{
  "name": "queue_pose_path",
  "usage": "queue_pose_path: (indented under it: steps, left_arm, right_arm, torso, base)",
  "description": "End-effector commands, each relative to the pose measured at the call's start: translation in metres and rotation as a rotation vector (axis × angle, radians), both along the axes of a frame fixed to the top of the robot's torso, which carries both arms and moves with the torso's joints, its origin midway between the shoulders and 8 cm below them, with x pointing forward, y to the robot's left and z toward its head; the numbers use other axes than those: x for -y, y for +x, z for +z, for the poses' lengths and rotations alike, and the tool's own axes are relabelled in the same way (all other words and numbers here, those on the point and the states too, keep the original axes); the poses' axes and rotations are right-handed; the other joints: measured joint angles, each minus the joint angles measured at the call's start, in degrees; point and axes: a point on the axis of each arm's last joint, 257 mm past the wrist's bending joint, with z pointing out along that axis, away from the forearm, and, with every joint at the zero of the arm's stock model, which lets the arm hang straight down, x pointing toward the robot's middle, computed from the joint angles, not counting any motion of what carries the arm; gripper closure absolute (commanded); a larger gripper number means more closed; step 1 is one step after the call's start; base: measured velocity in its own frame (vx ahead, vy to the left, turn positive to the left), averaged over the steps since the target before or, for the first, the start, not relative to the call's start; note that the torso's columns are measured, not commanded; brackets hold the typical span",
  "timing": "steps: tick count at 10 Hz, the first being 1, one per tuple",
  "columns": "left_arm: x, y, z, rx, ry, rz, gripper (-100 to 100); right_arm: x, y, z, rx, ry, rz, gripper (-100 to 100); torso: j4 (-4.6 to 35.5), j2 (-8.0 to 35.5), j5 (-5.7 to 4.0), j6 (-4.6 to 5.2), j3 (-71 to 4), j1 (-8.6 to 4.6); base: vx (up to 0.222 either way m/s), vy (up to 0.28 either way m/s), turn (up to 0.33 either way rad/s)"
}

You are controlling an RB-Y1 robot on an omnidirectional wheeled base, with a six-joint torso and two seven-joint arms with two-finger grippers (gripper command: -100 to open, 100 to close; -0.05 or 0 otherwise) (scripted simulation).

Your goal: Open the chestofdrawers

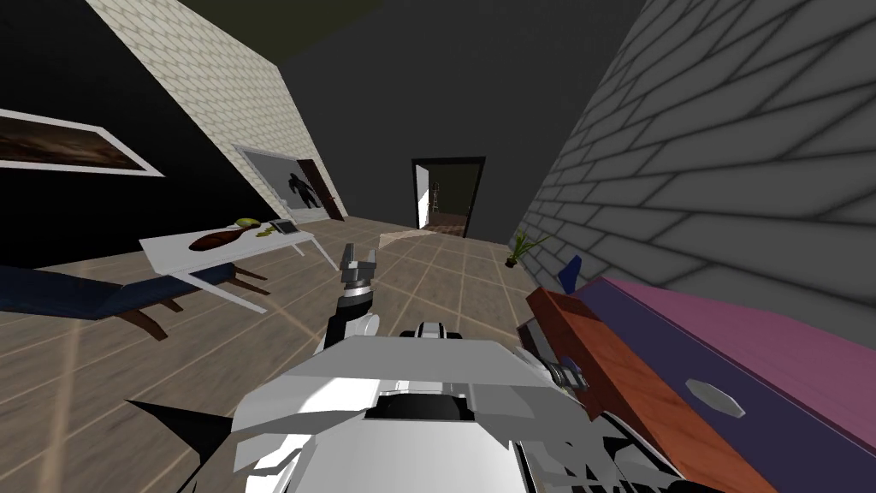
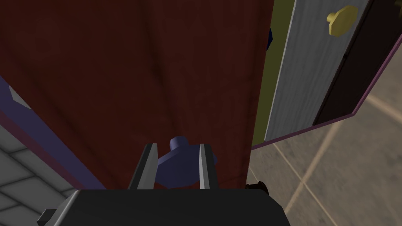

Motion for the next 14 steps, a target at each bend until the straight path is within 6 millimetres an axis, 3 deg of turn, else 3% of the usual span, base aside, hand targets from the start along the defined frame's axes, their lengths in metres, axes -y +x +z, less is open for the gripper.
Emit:
queue_pose_path:
  steps: [1, 5, 6, 9, 10, 11, 14]
  left_arm:
    - [0.000, 0.000, 0.000, 0.000, 0.000, 0.000, 0]
    - [0.000, 0.000, 0.000, 0.000, 0.000, 0.000, 0]
    - [0.000, 0.000, 0.000, 0.000, 0.000, 0.000, 0]
    - [0.000, 0.000, 0.000, 0.000, 0.000, 0.000, 0]
    - [0.000, 0.000, 0.000, 0.000, 0.000, 0.000, 0]
    - [0.000, 0.000, 0.000, 0.000, 0.000, 0.000, 0]
    - [0.000, 0.000, 0.000, 0.000, 0.000, 0.000, 0]
  right_arm:
    - [-0.018, 0.010, -0.003, -0.004, 0.001, -0.041, 100]
    - [-0.036, 0.018, -0.004, -0.009, 0.007, -0.083, 100]
    - [-0.029, 0.013, -0.002, -0.009, -0.002, -0.078, 100]
    - [-0.059, 0.022, -0.003, -0.005, 0.000, -0.140, 100]
    - [-0.040, 0.032, 0.010, -0.012, -0.015, -0.129, -100]
    - [-0.040, 0.032, 0.010, -0.012, -0.015, -0.129, -100]
    - [-0.030, 0.059, 0.028, -0.011, -0.020, -0.119, -100]
  torso:
    - [0.05, 0.04, -0.10, -0.20, 0.11, 0.09]
    - [-0.01, -0.06, -0.10, -0.02, 0.02, -0.12]
    - [0.02, -0.01, -0.16, -0.16, 0.09, -0.01]
    - [0.06, 0.01, -0.11, -0.24, 0.13, 0.10]
    - [0.05, -0.02, -0.19, -0.26, 0.14, 0.04]
    - [0.04, 0.07, 0.00, -0.02, 0.08, 0.05]
    - [0.07, 0.22, 0.25, 0.07, 0.08, 0.41]
  base:
    - [-0.075, 0.069, 0.133]
    - [-0.037, 0.049, 0.086]
    - [-0.020, 0.023, 0.027]
    - [-0.047, 0.041, 0.169]
    - [-0.072, 0.062, -0.015]
    - [-0.050, 0.037, -0.067]
    - [-0.053, 0.028, -0.036]
